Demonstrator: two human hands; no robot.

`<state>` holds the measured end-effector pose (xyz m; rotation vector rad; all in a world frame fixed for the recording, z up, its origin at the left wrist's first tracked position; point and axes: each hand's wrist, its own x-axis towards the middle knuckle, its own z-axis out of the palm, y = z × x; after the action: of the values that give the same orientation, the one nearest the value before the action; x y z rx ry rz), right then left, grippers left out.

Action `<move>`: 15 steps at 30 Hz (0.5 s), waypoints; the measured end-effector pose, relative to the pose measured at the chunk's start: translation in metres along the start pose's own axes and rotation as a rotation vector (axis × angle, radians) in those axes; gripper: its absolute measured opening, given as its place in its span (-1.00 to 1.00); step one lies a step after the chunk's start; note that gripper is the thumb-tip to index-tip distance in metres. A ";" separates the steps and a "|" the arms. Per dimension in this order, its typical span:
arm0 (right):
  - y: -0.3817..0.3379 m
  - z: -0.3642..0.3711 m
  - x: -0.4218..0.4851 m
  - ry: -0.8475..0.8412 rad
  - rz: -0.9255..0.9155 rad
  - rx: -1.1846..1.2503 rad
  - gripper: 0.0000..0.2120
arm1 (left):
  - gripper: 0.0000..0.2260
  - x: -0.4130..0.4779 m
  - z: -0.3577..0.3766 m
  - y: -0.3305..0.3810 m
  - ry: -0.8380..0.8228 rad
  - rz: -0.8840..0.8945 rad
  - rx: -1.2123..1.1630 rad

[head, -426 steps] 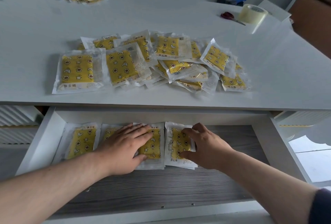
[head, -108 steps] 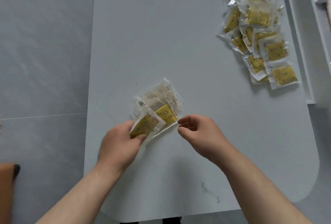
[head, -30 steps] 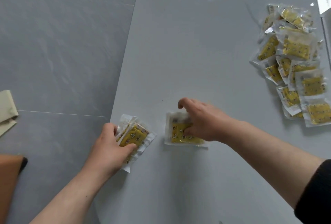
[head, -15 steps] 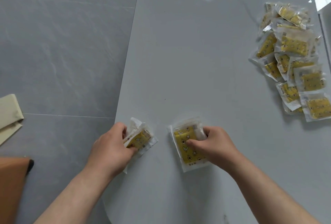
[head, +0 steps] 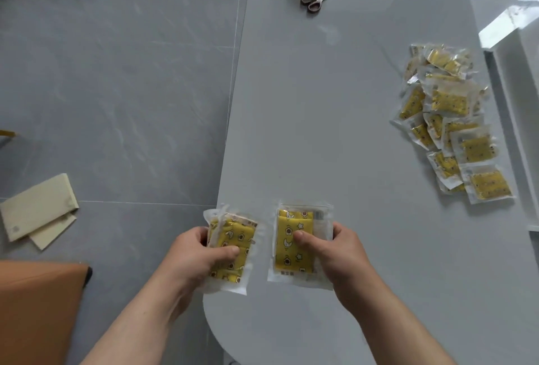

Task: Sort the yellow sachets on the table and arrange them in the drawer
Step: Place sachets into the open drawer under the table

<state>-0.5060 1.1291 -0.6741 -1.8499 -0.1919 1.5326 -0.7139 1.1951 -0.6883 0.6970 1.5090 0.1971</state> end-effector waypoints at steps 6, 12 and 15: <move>-0.049 0.002 -0.083 -0.053 -0.021 0.093 -0.96 | -0.58 -0.081 -0.026 0.029 -0.197 0.001 -0.266; -0.105 0.001 -0.177 -0.036 -0.093 0.129 -0.96 | -0.09 -0.166 -0.041 0.078 -0.304 0.077 -0.298; -0.132 -0.002 -0.218 -0.010 -0.143 0.151 -0.95 | -0.17 -0.198 -0.053 0.106 -0.348 0.123 -0.270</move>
<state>-0.5240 1.1092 -0.4202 -1.6743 -0.2028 1.4184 -0.7501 1.1896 -0.4610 0.5725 1.0838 0.3474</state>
